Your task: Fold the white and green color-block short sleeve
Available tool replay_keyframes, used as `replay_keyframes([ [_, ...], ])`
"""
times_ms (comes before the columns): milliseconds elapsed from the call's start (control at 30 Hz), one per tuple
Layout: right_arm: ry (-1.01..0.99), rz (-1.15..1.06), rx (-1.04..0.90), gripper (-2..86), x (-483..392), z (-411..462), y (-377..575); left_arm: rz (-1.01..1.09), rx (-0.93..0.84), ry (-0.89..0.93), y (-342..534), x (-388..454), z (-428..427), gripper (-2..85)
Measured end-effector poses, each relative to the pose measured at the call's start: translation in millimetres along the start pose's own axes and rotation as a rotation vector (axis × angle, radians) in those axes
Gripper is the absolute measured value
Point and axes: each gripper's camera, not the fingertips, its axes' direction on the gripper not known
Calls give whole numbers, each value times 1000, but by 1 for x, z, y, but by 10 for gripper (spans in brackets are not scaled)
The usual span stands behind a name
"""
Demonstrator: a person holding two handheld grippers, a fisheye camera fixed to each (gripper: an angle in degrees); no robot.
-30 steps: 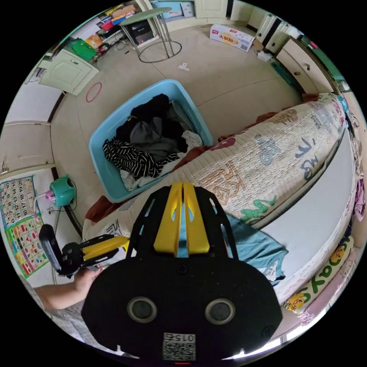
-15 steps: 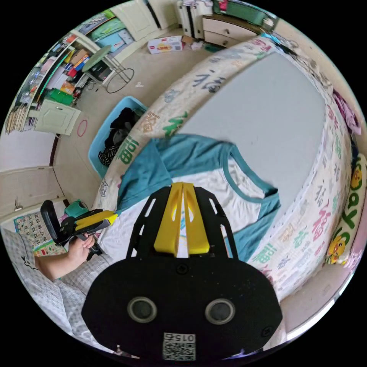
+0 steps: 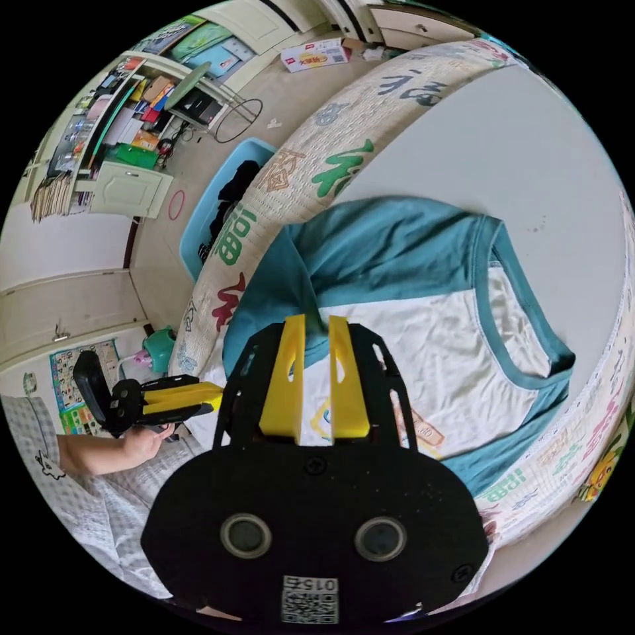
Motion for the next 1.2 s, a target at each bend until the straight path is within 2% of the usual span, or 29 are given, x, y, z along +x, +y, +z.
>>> replay_keyframes([
  [67, -15, -6, -54, -1, 3, -4, 0, 5, 4, -2, -1, 3, -1, -2],
  [233, 39, 17, -29, -9, 14, -45, 36, 28, 14, 9, 3, 12, 0, -1],
  [333, 85, 100, -65, -8, 31, -55, 67, 5, 5, 52, 4, 11, 7, 2],
  [533, 77, 226, -213, 40, 61, -43, 97, -61, 5, 122, 2, -6, 10, 26],
  [700, 19, 267, -55, 80, 83, -73, 75, -235, 65, 210, -3, -52, 8, 66],
  [867, -17, 280, 14, 84, 99, -80, 38, -239, 124, 292, -16, -54, 14, 79],
  [1067, 5, 287, -74, 86, 102, -76, 11, -260, 103, 292, -29, -57, 33, 54],
  [1200, 142, 239, -138, 20, 92, -79, 10, -250, 138, 303, -32, -67, 22, 13],
])
